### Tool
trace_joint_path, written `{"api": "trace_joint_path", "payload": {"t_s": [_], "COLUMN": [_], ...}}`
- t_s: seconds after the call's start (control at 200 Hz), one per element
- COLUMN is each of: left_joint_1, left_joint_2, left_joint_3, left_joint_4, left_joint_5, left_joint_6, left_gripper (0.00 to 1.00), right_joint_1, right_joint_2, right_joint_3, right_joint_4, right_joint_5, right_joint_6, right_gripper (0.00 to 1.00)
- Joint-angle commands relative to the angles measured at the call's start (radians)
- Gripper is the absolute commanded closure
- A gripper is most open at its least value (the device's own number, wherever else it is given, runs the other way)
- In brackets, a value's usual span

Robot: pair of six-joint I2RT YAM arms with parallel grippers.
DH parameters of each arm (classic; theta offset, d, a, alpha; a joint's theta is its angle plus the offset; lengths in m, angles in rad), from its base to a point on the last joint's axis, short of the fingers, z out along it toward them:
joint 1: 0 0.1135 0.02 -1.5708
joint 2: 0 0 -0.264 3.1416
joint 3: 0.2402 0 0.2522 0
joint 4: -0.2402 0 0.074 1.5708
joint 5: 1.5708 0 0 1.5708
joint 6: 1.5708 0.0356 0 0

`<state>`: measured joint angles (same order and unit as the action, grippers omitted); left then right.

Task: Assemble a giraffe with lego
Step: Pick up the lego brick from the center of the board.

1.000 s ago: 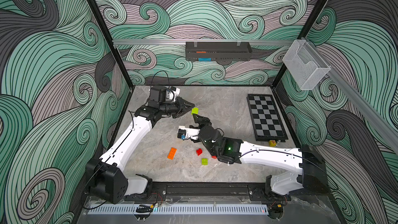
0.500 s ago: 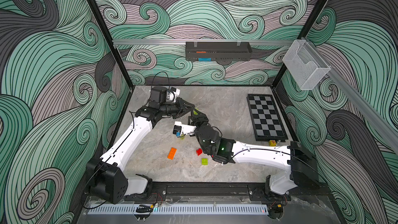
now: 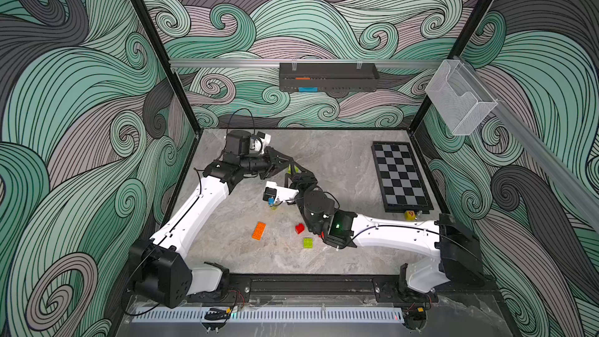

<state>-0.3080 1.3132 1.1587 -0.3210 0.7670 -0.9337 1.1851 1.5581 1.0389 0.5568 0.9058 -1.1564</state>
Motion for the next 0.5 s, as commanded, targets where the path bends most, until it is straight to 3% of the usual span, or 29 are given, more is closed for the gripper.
{"api": "trace_joint_path", "payload": {"t_s": [0.0, 0.215, 0.375, 0.45, 0.49], "left_joint_1": [-0.013, -0.015, -0.016, -0.016, -0.015], "left_joint_2": [-0.041, -0.050, -0.040, -0.040, -0.041], "left_joint_3": [-0.012, -0.031, -0.030, -0.028, -0.027], "left_joint_4": [-0.014, -0.013, -0.013, -0.012, -0.013], "left_joint_5": [0.006, 0.005, 0.001, -0.003, -0.006], "left_joint_6": [0.029, 0.033, 0.033, 0.038, 0.043], "left_gripper": [1.00, 1.00, 1.00, 1.00, 0.88], "right_joint_1": [-0.037, -0.058, -0.058, -0.058, -0.058], "right_joint_2": [0.021, 0.047, 0.051, 0.039, 0.027], "right_joint_3": [0.045, 0.063, 0.067, 0.071, 0.076], "right_joint_4": [0.006, -0.014, -0.033, -0.067, -0.109], "right_joint_5": [0.039, 0.036, 0.036, 0.038, 0.037], "right_joint_6": [0.058, 0.091, 0.107, 0.127, 0.156], "right_gripper": [0.48, 0.65, 1.00, 1.00, 1.00]}}
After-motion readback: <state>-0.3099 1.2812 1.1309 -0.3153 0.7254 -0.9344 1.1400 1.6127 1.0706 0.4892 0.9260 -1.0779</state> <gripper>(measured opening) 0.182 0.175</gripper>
